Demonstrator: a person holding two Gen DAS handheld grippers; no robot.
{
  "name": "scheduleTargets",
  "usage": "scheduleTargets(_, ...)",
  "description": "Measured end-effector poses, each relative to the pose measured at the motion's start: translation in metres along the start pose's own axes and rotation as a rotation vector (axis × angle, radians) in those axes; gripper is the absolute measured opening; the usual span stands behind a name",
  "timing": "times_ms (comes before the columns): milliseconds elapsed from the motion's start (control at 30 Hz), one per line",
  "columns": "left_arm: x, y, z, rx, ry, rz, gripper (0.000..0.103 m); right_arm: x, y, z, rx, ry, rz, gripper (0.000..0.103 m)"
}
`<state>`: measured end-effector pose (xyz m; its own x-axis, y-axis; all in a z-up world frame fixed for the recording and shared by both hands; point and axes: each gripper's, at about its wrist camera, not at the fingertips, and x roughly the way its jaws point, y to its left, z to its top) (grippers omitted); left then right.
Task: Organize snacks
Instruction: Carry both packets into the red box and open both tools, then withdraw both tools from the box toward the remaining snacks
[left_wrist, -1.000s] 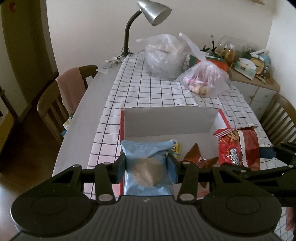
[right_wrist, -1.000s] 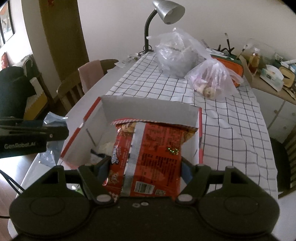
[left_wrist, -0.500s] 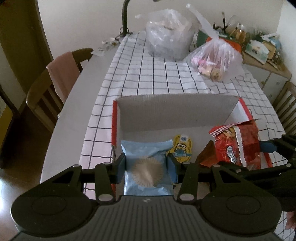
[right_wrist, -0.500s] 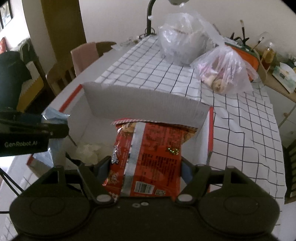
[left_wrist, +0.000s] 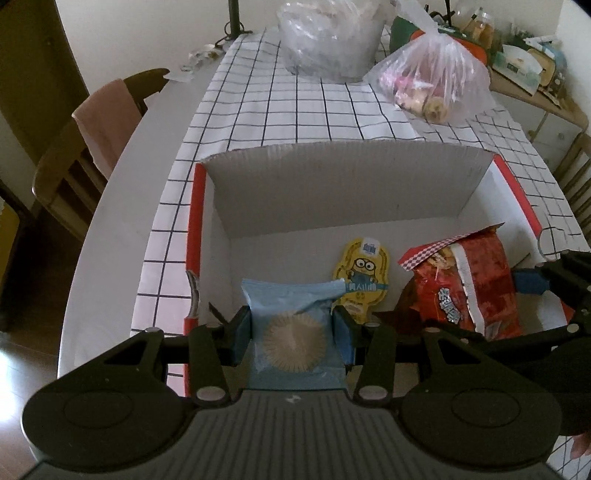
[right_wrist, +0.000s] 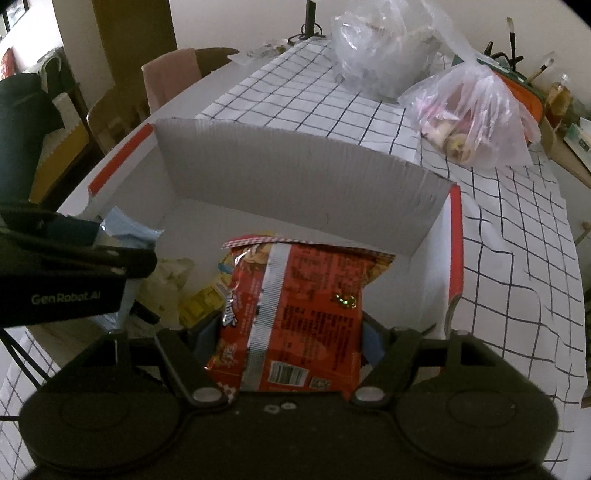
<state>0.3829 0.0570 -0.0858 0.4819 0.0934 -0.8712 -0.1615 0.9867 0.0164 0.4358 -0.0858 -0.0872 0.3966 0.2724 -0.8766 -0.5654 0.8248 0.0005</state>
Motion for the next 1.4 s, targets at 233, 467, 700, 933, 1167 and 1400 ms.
scheduleTargets(233, 0.006, 0.002, -0.005, -0.006, 0.010, -0.001, 0.046, 0.003, 0.000, -0.002, 0.003, 0.000, -0.006, 0.075)
scheduleTargets(467, -0.003, 0.004, -0.007, -0.012, -0.008, -0.011, 0.049, -0.004, -0.001, -0.003, 0.011, -0.016, -0.015, 0.078)
scheduleTargets(700, -0.023, 0.005, -0.013, -0.016, -0.046, -0.023, 0.056, -0.024, -0.001, -0.009, 0.030, -0.053, -0.027, 0.081)
scheduleTargets(933, -0.054, 0.005, -0.026, -0.018, -0.096, -0.040, 0.057, -0.055, 0.001, -0.020, 0.047, -0.106, -0.031, 0.084)
scheduleTargets(1167, -0.091, 0.005, -0.043, -0.017, -0.157, -0.054, 0.062, -0.092, 0.010, -0.034, 0.068, -0.167, -0.028, 0.085)
scheduleTargets(1400, -0.126, 0.008, -0.062, -0.012, -0.212, -0.062, 0.065, -0.126, 0.024, -0.051, 0.085, -0.225, -0.008, 0.086)
